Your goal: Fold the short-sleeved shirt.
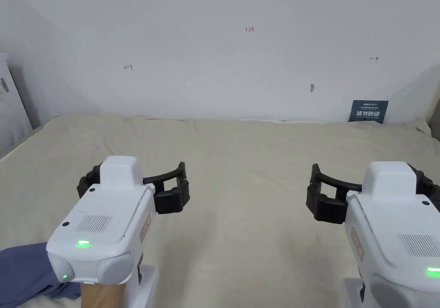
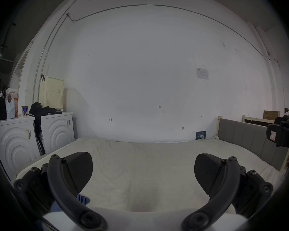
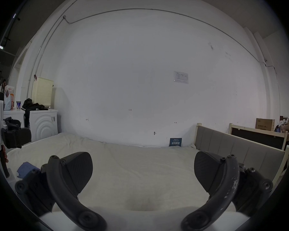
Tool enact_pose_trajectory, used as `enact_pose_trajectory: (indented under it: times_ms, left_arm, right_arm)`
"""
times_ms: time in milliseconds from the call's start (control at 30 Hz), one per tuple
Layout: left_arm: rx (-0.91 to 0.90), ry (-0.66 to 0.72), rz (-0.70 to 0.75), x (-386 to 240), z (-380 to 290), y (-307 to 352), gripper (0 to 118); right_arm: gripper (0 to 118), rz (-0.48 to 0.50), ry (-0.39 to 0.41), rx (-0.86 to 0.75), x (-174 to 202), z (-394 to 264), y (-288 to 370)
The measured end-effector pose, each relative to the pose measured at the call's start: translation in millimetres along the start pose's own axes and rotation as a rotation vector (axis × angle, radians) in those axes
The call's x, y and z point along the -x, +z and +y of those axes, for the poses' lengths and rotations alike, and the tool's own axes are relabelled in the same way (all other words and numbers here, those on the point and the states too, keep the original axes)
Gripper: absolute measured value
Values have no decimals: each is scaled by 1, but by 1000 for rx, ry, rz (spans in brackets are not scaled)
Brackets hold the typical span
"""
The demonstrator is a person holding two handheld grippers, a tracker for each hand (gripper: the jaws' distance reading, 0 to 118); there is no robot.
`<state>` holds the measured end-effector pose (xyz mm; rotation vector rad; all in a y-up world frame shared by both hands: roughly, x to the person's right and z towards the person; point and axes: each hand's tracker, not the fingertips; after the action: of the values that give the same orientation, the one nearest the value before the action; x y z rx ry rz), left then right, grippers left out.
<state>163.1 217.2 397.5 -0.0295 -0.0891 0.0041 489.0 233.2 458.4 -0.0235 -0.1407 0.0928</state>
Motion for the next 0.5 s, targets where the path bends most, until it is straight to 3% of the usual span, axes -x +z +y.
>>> enact_pose_trajectory:
  times_ms: [500]
  left_arm:
    - [0,9,-4,3,-3,-5,118]
  right_arm:
    - [118,6,-11,-3,-2,1,2]
